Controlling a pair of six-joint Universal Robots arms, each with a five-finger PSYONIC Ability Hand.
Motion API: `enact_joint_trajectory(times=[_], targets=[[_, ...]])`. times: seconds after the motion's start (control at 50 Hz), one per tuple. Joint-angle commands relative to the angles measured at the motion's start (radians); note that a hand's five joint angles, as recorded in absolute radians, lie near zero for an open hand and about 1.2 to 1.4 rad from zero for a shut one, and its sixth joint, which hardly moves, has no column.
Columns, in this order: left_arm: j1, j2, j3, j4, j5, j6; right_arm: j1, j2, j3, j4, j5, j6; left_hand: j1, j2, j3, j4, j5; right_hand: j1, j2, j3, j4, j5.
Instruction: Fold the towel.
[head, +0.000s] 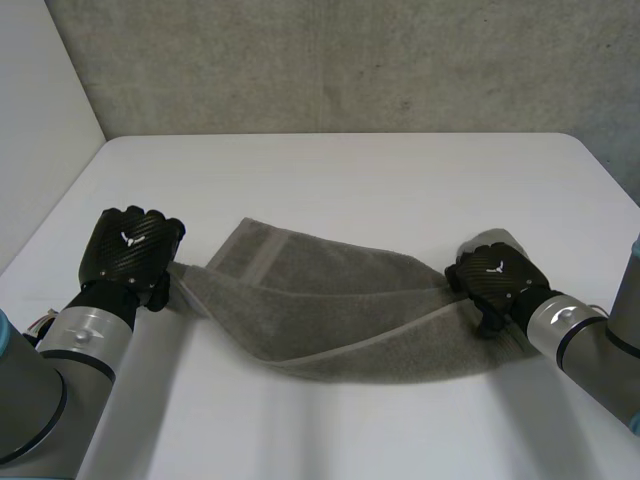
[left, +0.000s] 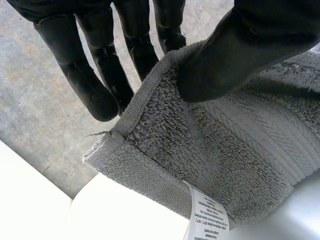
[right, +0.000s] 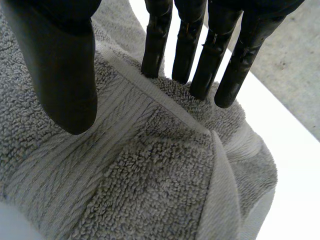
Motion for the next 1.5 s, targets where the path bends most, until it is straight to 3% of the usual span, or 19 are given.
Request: enact_joint_trajectory(times=[0.02,0.12,0.3,0.34,0.46,0.56,0.64,0.68,0.72,0.88,1.0,1.34,1.5], targets=[[0.0,-0.001,0.001,0.0,0.0,0.0,-0.001,0.034,-0.007,0.01,0.001,-0.003,-0.033,-0.106,-0.148,-0.114,-0.294,-0.003,-0.019,-0.008,-0.012,0.02],[0.0,-0.001,-0.001,0.0,0.001,0.0,-0.004,0.034,-0.006,0.011,0.002,-0.003,-0.033,-0.106,-0.148,-0.114,-0.294,0.07,0.055,0.065,0.061,0.094],[0.002,0.001,0.001,0.0,0.0,0.0,-0.015,0.012,0.01,0.014,0.004,0.003,-0.033,-0.106,-0.148,-0.114,-0.294,0.558,0.542,0.552,0.548,0.581],[0.002,0.001,0.001,-0.002,0.0,0.0,-0.015,-0.029,0.017,0.016,0.007,0.003,-0.033,-0.106,-0.148,-0.114,-0.294,0.753,0.738,0.748,0.744,0.777],[0.002,0.023,0.007,-0.009,0.0,0.002,-0.016,-0.146,0.03,0.045,0.006,0.006,-0.033,-0.106,-0.148,-0.114,-0.294,0.8,0.784,0.795,0.791,0.824],[0.011,0.104,0.025,-0.015,-0.002,0.0,-0.016,-0.362,0.011,0.08,-0.007,0.069,-0.033,-0.106,-0.148,-0.114,-0.294,0.8,0.784,0.795,0.791,0.824],[0.011,0.163,0.03,-0.015,-0.002,-0.002,-0.013,-0.445,0.01,0.088,-0.025,0.121,-0.033,-0.106,-0.148,-0.114,-0.294,0.8,0.784,0.795,0.791,0.824],[0.008,0.194,0.021,-0.014,-0.002,-0.008,-0.013,-0.463,0.02,0.09,-0.033,0.135,-0.033,-0.106,-0.148,-0.114,-0.294,0.737,0.721,0.731,0.728,0.76],[0.003,0.197,0.013,-0.014,-0.002,-0.008,-0.013,-0.445,0.074,0.097,-0.053,0.139,-0.033,-0.106,-0.148,-0.114,-0.294,0.038,0.022,0.033,0.029,0.061],[-0.006,0.136,-0.022,-0.002,0.001,-0.002,0.002,-0.223,0.103,0.07,-0.033,0.078,-0.033,-0.106,-0.148,-0.114,-0.294,0.044,0.028,0.039,0.035,0.067],[-0.015,0.065,-0.019,-0.002,0.0,0.0,-0.01,-0.131,0.08,0.068,-0.031,0.014,-0.033,-0.106,-0.148,-0.114,-0.294,0.035,0.019,0.03,0.026,0.059],[-0.026,0.036,-0.022,0.0,0.001,0.0,0.013,-0.077,-0.003,0.048,-0.024,0.029,-0.033,-0.106,-0.148,-0.114,-0.294,-0.135,-0.151,-0.141,-0.144,-0.112],[-0.035,0.022,-0.01,-0.002,0.008,0.0,0.038,-0.035,-0.164,0.077,-0.016,0.089,-0.033,-0.106,-0.148,-0.114,-0.294,-0.25,-0.265,-0.255,-0.259,-0.226]])
